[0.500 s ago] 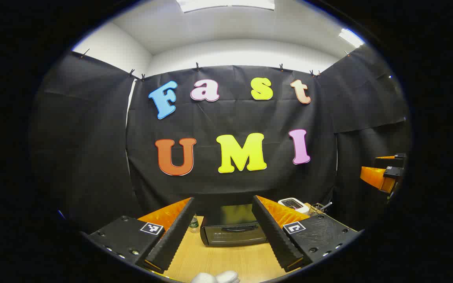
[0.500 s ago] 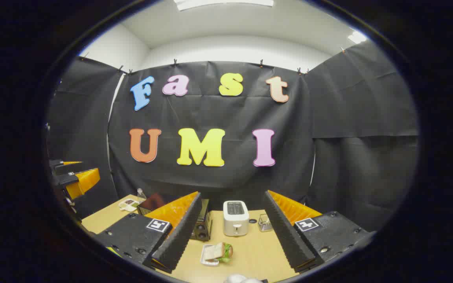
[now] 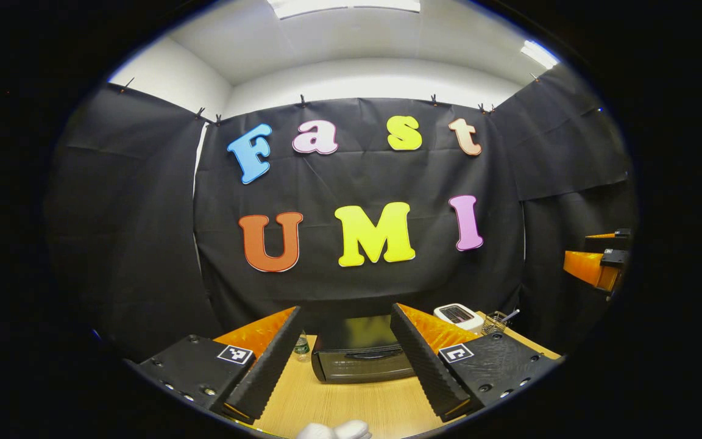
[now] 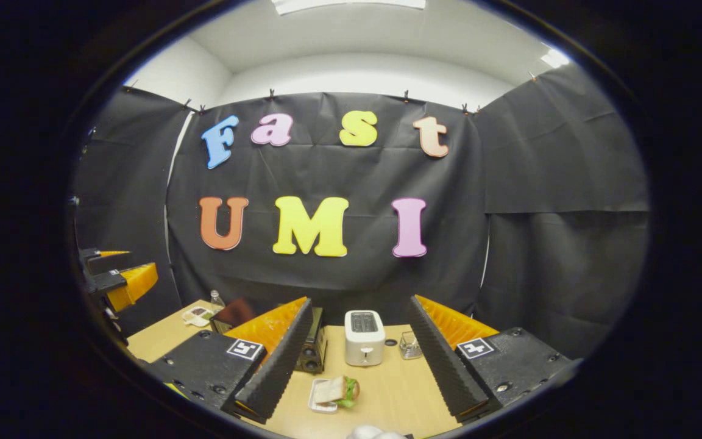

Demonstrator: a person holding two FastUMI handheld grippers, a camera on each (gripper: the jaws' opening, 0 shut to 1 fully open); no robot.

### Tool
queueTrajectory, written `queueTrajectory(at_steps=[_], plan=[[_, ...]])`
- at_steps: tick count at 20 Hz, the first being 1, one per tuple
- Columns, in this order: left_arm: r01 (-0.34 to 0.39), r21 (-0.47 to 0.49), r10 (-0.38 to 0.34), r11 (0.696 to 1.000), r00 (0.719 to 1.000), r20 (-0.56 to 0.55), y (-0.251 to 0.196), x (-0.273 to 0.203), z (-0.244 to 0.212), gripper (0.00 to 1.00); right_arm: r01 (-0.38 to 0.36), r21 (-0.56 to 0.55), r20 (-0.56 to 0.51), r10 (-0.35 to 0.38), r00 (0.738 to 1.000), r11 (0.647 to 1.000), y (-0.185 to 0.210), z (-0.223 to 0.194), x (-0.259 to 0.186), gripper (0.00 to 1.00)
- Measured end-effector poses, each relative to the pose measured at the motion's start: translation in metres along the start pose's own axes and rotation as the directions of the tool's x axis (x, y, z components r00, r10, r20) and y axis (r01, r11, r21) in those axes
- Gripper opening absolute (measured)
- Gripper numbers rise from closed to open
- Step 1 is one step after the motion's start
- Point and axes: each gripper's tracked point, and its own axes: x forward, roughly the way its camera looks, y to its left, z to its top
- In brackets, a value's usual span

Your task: Open the electric oven with the left hand, put the food in, and close the electric oven.

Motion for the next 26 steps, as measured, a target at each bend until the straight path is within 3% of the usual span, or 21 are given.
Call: queueTrajectory(at_steps=[3,4,5,6,7,15,16,17,18,19,20,21,22,23,24,26], plan=[[0.0,-0.003,0.0,1.0,1.0,-0.017,-0.001,0.01,-0.012,0.95,0.002,-0.001,-0.001,-0.002,1.0,1.0,-0.001,0.001,0.002,0.91],[0.0,-0.006,-0.001,1.0,1.0,-0.022,-0.003,0.014,-0.017,0.95,0.004,-0.003,-0.001,-0.004,1.0,1.0,-0.003,0.0,0.002,1.0],[0.005,-0.015,-0.005,1.0,0.999,-0.034,-0.003,0.02,-0.024,0.95,0.004,-0.003,0.001,-0.004,1.0,1.0,-0.004,0.001,0.002,0.91],[0.01,-0.025,-0.011,1.0,0.999,-0.04,-0.007,0.025,-0.029,0.95,0.005,-0.002,0.003,-0.005,1.0,1.0,-0.005,0.002,0.001,1.0],[0.012,-0.034,-0.014,0.999,0.999,-0.045,-0.009,0.034,-0.036,0.95,0.008,0.0,0.006,-0.008,1.0,1.0,-0.007,0.004,0.001,0.91],[0.055,-0.052,-0.063,0.997,0.984,-0.164,-0.043,0.122,-0.131,0.95,0.089,-0.055,0.008,-0.088,0.996,0.995,-0.04,0.01,-0.014,0.91],[0.059,-0.051,-0.067,0.997,0.983,-0.173,-0.046,0.133,-0.144,0.95,0.102,-0.055,0.001,-0.102,0.995,0.993,-0.044,0.008,-0.016,1.0],[0.061,-0.055,-0.071,0.997,0.978,-0.197,-0.051,0.144,-0.158,0.95,0.119,-0.054,-0.008,-0.119,0.993,0.991,-0.049,0.006,-0.019,1.0],[0.058,-0.067,-0.071,0.996,0.973,-0.221,-0.053,0.152,-0.171,0.95,0.135,-0.056,-0.018,-0.136,0.991,0.989,-0.055,0.003,-0.021,0.91],[0.055,-0.076,-0.073,0.996,0.966,-0.248,-0.057,0.162,-0.185,0.96,0.152,-0.06,-0.024,-0.154,0.988,0.987,-0.06,0.001,-0.023,0.91],[0.048,-0.085,-0.07,0.995,0.959,-0.275,-0.058,0.17,-0.199,0.95,0.166,-0.064,-0.032,-0.168,0.985,0.984,-0.063,-0.001,-0.026,1.0],[0.045,-0.093,-0.072,0.995,0.951,-0.3,-0.061,0.175,-0.211,0.96,0.18,-0.068,-0.037,-0.183,0.982,0.981,-0.066,-0.003,-0.029,1.0],[0.042,-0.091,-0.068,0.995,0.949,-0.309,-0.062,0.182,-0.218,0.96,0.192,-0.074,-0.042,-0.196,0.98,0.979,-0.07,-0.006,-0.031,0.91],[0.037,-0.083,-0.062,0.996,0.945,-0.321,-0.061,0.188,-0.226,0.96,0.204,-0.078,-0.046,-0.208,0.977,0.976,-0.073,-0.007,-0.034,1.0],[0.044,-0.079,-0.068,0.996,0.939,-0.337,-0.064,0.192,-0.235,0.95,0.213,-0.081,-0.05,-0.218,0.975,0.974,-0.075,-0.01,-0.036,0.91],[0.04,-0.06,-0.06,0.997,0.927,-0.371,-0.063,0.194,-0.249,0.95,0.22,-0.082,-0.066,-0.225,0.972,0.972,-0.076,-0.016,-0.039,0.91]])
